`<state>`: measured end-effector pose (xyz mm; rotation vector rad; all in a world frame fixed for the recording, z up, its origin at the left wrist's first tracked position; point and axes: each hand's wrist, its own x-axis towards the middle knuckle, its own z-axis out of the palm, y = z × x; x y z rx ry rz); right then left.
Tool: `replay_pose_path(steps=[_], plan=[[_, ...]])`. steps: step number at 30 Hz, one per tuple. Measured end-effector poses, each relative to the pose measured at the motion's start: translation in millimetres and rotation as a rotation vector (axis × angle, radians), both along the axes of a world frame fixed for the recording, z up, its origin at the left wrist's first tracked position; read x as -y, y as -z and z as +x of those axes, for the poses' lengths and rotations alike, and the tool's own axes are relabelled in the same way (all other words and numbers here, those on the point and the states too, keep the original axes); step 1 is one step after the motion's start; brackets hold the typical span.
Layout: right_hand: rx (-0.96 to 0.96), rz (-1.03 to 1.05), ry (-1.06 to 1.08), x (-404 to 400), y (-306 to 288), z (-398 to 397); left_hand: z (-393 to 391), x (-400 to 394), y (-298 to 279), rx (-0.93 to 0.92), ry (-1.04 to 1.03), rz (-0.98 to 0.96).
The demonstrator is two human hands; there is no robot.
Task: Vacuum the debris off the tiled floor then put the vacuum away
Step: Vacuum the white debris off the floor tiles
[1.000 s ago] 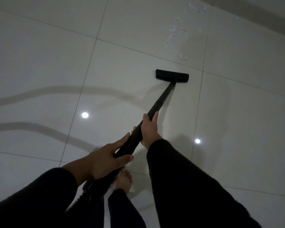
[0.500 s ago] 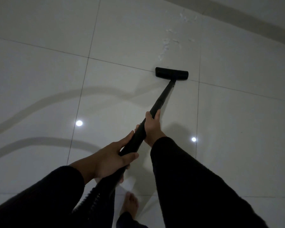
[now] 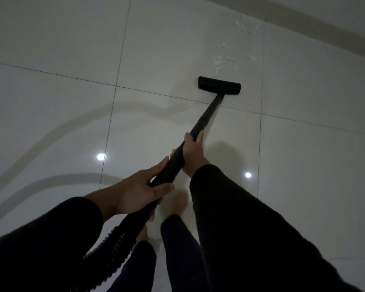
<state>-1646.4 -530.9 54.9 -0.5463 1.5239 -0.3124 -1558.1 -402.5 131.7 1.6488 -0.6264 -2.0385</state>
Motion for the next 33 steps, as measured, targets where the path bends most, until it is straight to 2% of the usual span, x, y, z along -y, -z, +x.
replay_pose_path(steps=[17,33], plan=[[-0.002,-0.018,-0.079,143.4,2.1,35.4,32.5,141.8,5.7,0.074,0.016,-0.033],[-0.011,0.000,0.001,227.0,-0.8,31.4,40.2,229.4,-0.3,0.048,0.055,-0.046]])
